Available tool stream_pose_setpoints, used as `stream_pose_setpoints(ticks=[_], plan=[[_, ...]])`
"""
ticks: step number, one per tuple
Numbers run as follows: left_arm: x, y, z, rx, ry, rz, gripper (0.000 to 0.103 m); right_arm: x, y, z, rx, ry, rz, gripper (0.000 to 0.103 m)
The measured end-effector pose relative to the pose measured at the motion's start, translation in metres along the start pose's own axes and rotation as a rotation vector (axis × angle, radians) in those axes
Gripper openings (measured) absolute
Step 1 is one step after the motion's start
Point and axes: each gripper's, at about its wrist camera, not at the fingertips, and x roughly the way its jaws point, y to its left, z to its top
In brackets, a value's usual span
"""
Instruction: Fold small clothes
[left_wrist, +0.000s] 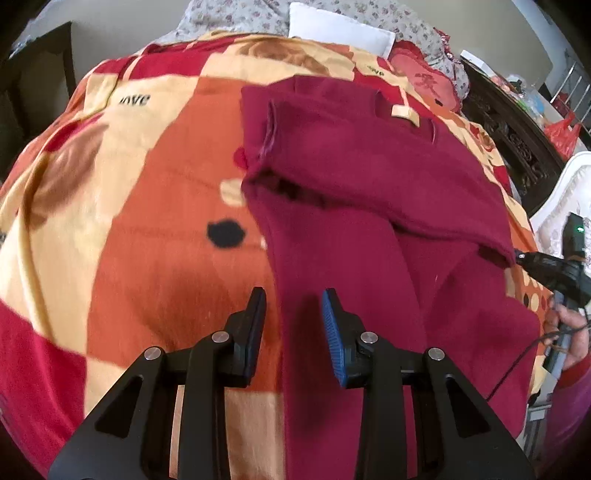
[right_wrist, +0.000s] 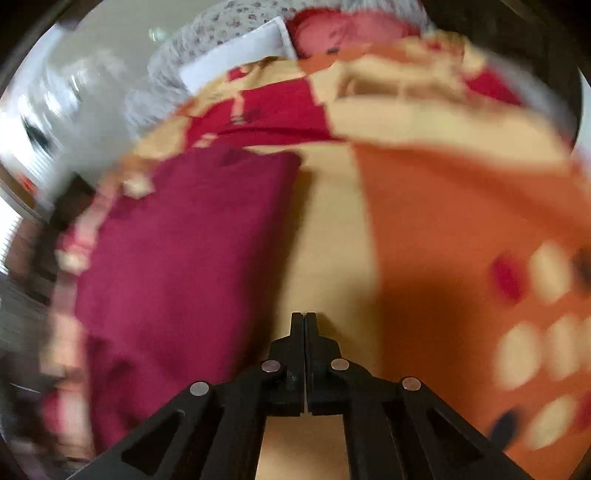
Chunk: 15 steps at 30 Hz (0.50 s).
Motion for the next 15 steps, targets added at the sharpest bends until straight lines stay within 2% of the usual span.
stream_pose_setpoints(ticks=[3,4,5,6,9,12,15], plan=[[-0.001,0.003,-0.009,-0.02,0.008,-0.016,0.031,-0.019,0.006,-0.009,-0.004,-0.009,0.029,0.01],[-0.001,0.004,-0.013,-0.025,0.014,-0.018,0.031,-0.024,0.006,-0.013,0.012,-0.007,0.062,0.024],[-0.002,0.005,-0.016,-0.03,0.02,-0.02,0.031,-0.029,0.007,-0.018,0.028,-0.005,0.092,0.046],[-0.003,0.005,-0.02,-0.032,0.025,-0.024,0.031,-0.032,0.007,-0.021,0.037,-0.003,0.107,0.053],[-0.004,0.005,-0.03,-0.036,0.041,-0.037,0.031,-0.031,0.018,-0.038,0.025,0.044,0.183,0.056],[-0.003,0.004,-0.04,-0.048,0.065,-0.046,0.031,-0.019,0.03,-0.049,-0.02,0.061,0.144,0.056],[-0.006,0.004,-0.045,-0.059,0.066,-0.055,0.031,0.001,0.036,-0.049,-0.003,0.054,0.152,0.056]])
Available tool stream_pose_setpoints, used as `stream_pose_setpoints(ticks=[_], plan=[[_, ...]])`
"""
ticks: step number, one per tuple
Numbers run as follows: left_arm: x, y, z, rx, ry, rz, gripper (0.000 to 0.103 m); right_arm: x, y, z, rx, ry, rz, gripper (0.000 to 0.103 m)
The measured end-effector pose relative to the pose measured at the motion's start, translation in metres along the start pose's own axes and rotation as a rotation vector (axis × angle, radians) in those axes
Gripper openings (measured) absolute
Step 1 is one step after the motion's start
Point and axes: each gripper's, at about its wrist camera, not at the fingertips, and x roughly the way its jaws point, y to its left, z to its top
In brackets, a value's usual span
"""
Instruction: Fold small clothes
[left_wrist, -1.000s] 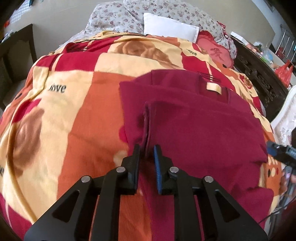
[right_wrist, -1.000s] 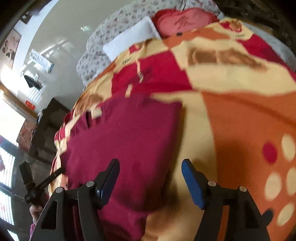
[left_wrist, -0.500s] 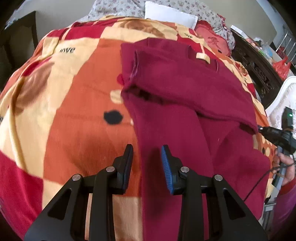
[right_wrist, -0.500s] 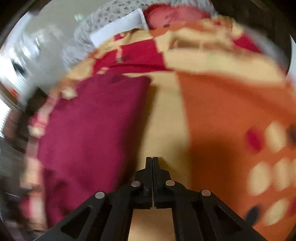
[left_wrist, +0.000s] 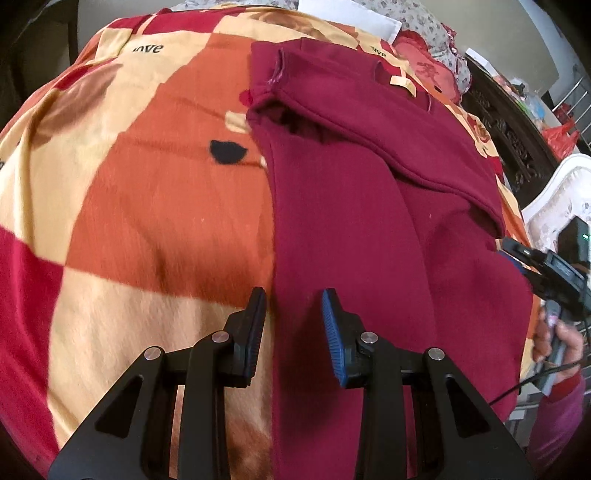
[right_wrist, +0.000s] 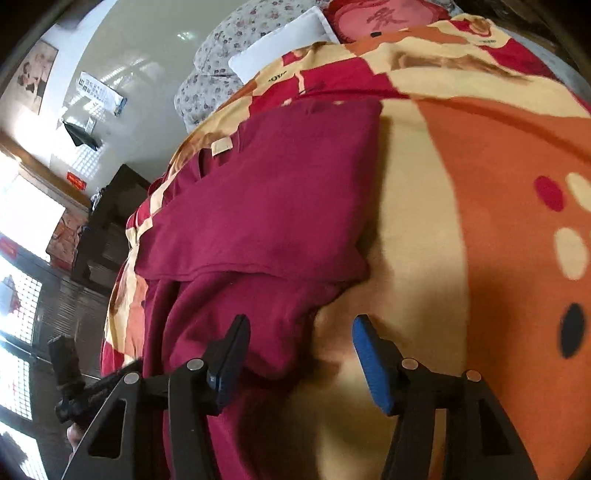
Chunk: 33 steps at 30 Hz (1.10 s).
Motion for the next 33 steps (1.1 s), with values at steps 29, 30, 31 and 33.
stream_pose_setpoints(ticks=[29,30,31,33], plan=[[-0.043,0.019,-0.063,-0.043,0.041,-0.04,0.035,-0.088,0.002,-0.056,-0.127,-0.044,-0.009,0.046],[-0.044,0.019,-0.068,-0.044,0.047,-0.037,0.035,-0.094,0.001,-0.067,-0.134,-0.032,-0.008,0.046],[-0.045,0.019,-0.071,-0.043,0.052,-0.033,0.035,-0.095,0.002,-0.075,-0.136,-0.027,-0.007,0.046],[-0.045,0.018,-0.077,-0.045,0.062,-0.034,0.035,-0.1,-0.002,-0.094,-0.135,-0.008,0.003,0.046]])
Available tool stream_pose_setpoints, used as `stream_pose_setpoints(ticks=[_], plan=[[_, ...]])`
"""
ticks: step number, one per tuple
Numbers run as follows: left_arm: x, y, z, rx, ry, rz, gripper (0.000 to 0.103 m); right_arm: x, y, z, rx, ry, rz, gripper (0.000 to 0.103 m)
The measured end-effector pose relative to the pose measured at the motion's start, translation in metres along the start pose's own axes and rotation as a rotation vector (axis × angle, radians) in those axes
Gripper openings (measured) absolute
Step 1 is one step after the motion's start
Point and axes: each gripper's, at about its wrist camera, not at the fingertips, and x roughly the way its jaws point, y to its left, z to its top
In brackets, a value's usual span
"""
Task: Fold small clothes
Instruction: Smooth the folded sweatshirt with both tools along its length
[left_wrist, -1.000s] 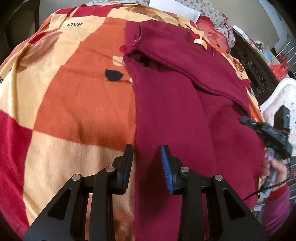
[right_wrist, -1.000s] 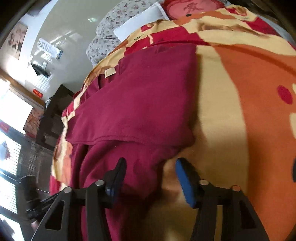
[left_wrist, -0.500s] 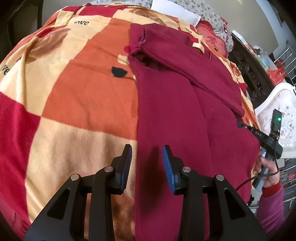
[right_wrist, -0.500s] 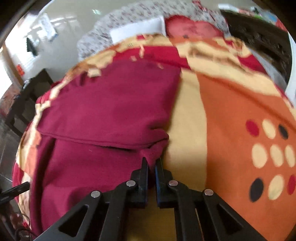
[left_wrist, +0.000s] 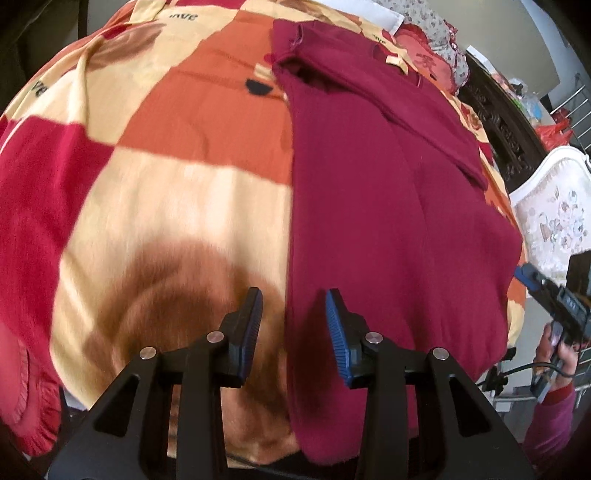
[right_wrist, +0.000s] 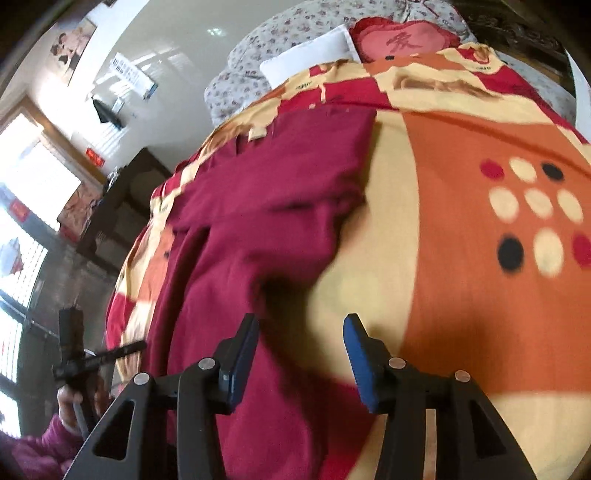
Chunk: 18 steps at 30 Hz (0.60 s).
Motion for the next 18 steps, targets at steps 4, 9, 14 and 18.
stream_pose_setpoints(ticks=[4,9,14,18], plan=[[0.002,-0.003,-0.012,-0.005,0.012,-0.018,0.035,0.001,0.0,-0.025,-0.006,0.019,0.002,0.046],[0.005,-0.008,-0.017,-0.001,0.048,-0.048,0.038,0.012,0.007,-0.031,-0.029,0.028,0.026,0.046],[0.003,-0.01,-0.019,-0.003,0.048,-0.059,0.045,0.031,0.01,-0.035,-0.062,0.064,-0.012,0.046],[0.005,-0.014,-0.018,0.01,0.04,-0.057,0.051,0.027,0.017,-0.038,-0.127,0.041,-0.066,0.016]])
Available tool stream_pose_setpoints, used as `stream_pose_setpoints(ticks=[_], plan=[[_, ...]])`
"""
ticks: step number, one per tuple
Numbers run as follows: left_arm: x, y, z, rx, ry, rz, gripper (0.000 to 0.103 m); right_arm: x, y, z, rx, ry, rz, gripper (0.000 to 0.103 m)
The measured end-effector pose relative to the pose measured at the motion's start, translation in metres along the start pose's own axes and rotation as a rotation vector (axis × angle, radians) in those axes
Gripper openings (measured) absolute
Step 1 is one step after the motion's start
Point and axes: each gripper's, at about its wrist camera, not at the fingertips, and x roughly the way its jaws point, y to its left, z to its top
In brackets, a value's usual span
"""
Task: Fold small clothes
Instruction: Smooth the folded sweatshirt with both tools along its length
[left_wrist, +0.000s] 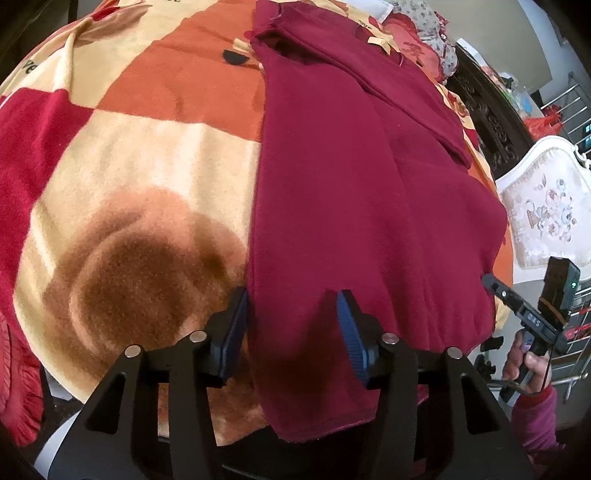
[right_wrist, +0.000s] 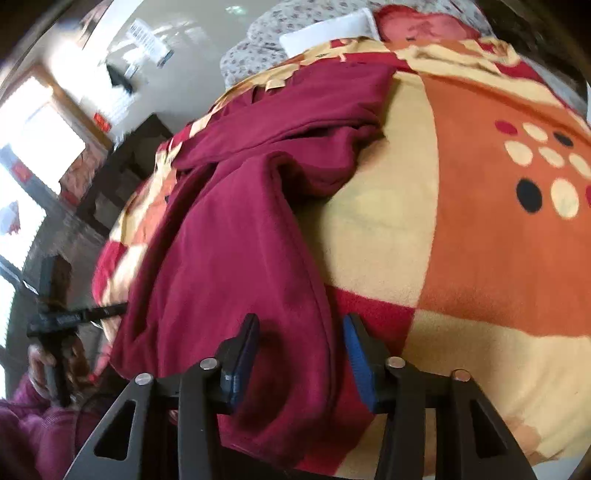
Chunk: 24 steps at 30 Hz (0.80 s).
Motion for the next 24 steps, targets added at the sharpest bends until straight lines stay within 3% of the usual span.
stream_pose_setpoints(ticks=[1,8,12,16,18,19,20,21,24], plan=[[0.001,-0.002,0.001,0.006,0.001,0.003,0.052,-0.003,-0.001,0.0,0.015,-0.004,0.018,0.006],[0.0,-0.001,0.0,-0.003,0.021,-0.01,0.052,-0.044,-0.007,-0.029,0.061,0.004,0.001,0.005],[-0.001,0.0,-0.006,-0.009,0.015,-0.006,0.052,-0.037,-0.017,-0.045,0.121,0.034,0.021,0.005],[-0.001,-0.005,-0.009,0.006,0.022,0.025,0.052,-0.027,-0.02,-0.038,0.143,0.035,0.035,0.005],[-0.001,-0.005,-0.009,0.002,0.023,0.029,0.052,-0.031,-0.02,-0.037,0.15,0.027,0.04,0.012],[0.0,-0.004,-0.009,-0.003,0.023,0.03,0.052,-0.032,-0.02,-0.037,0.152,0.026,0.043,0.02],[0.001,-0.003,-0.01,-0.008,0.022,0.032,0.052,-0.034,-0.021,-0.038,0.155,0.024,0.049,0.036],[0.001,-0.003,-0.011,-0.008,0.02,0.035,0.052,-0.036,-0.022,-0.039,0.163,0.022,0.052,0.041],[0.002,-0.007,-0.012,0.012,0.022,0.062,0.052,-0.037,-0.028,-0.044,0.206,0.033,0.077,0.044]])
